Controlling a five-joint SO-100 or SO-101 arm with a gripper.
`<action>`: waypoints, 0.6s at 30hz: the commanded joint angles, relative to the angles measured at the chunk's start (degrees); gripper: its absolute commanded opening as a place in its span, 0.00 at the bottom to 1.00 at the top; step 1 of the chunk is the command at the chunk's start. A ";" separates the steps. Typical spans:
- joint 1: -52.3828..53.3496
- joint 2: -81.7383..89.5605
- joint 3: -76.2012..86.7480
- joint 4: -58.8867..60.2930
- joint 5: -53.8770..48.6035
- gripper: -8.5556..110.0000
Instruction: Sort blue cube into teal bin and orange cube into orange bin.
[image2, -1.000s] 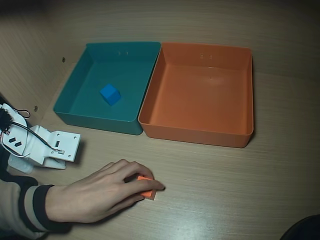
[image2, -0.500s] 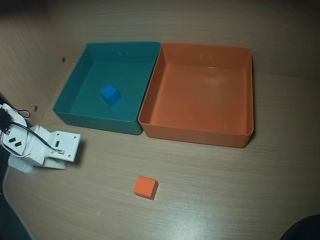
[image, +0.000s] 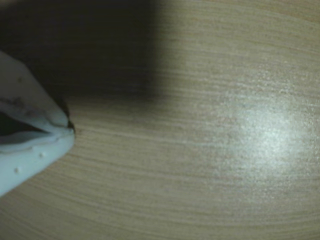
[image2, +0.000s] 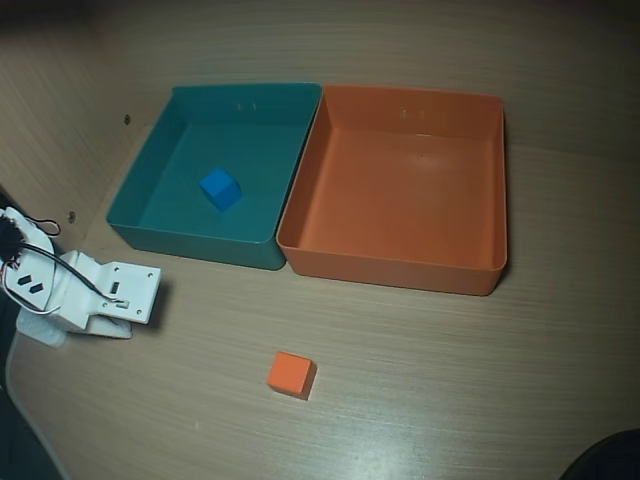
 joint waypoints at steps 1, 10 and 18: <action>0.44 -0.35 3.34 0.53 -0.53 0.03; 0.26 0.00 -1.67 0.62 -1.32 0.03; 0.00 -8.35 -20.13 0.62 -0.44 0.03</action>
